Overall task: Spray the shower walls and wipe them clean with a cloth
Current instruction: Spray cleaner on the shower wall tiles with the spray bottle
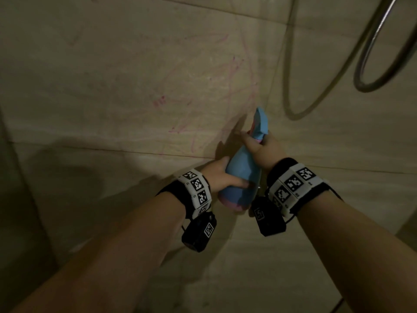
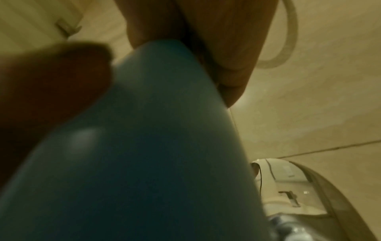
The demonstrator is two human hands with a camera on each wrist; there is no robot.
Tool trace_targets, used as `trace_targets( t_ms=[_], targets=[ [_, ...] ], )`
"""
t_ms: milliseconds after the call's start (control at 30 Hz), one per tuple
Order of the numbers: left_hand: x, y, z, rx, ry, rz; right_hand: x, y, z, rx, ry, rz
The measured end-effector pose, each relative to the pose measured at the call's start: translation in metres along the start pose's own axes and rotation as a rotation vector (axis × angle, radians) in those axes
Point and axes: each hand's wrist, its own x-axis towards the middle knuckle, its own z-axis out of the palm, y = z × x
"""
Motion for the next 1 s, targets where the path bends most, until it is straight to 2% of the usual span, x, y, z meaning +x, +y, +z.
trace_targets(
  t_ms=[167, 267, 500, 700, 867, 1000],
  targets=[
    [0.001, 0.002, 0.001, -0.057, 0.036, -0.006, 0.001, -0.007, -0.002, -0.027, -0.047, 0.050],
    [0.000, 0.010, -0.006, -0.036, 0.053, 0.013, 0.004, -0.020, -0.002, -0.014, -0.034, 0.018],
    [0.015, 0.032, -0.047, -0.090, 0.153, 0.041, 0.018, -0.084, -0.002, -0.060, -0.099, -0.037],
    [0.000, 0.084, -0.084, -0.030, 0.141, 0.128, 0.026, -0.133, -0.004, -0.050, -0.079, -0.122],
    [-0.001, 0.102, -0.099, -0.014, 0.110, 0.170, 0.032, -0.156, -0.006, -0.082, -0.001, -0.176],
    [0.000, 0.107, -0.100, -0.055, 0.143, 0.174, 0.033, -0.167, -0.006, -0.175, 0.008, -0.171]
  ],
)
